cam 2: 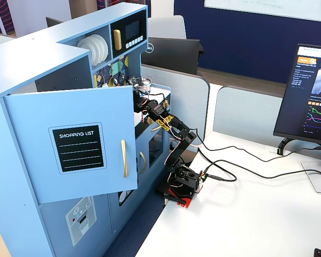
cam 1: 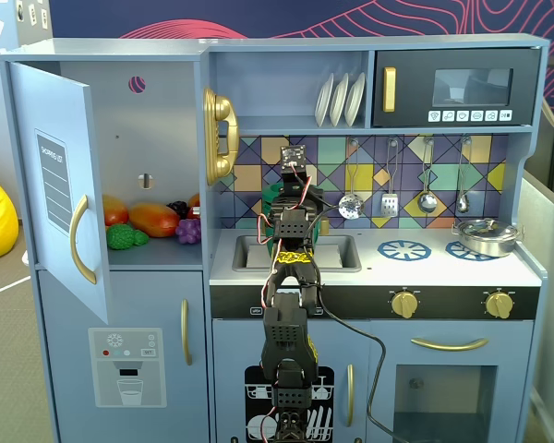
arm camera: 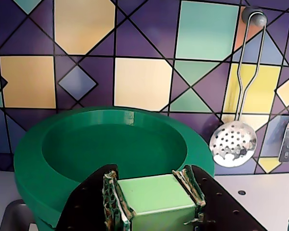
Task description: Pick up the lid from the counter and put it on the green recipient
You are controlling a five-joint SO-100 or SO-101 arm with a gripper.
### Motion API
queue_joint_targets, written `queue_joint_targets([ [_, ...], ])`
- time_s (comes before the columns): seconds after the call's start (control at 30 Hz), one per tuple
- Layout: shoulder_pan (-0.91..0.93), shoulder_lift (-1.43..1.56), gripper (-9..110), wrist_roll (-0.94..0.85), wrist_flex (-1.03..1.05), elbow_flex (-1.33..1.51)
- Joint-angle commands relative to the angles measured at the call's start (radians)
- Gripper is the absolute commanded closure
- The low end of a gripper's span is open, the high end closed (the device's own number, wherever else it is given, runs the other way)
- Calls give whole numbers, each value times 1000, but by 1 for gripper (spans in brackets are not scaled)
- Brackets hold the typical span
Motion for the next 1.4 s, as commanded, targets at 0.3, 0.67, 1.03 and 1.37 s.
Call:
queue_joint_targets([
  [0.3, 17, 26, 101, -5, -25, 2],
  [0.67, 5, -14, 101, -23, -44, 8],
  [1.03, 5, -3, 101, -54, -48, 55],
  [1.37, 15, 52, 75, -21, -41, 81],
])
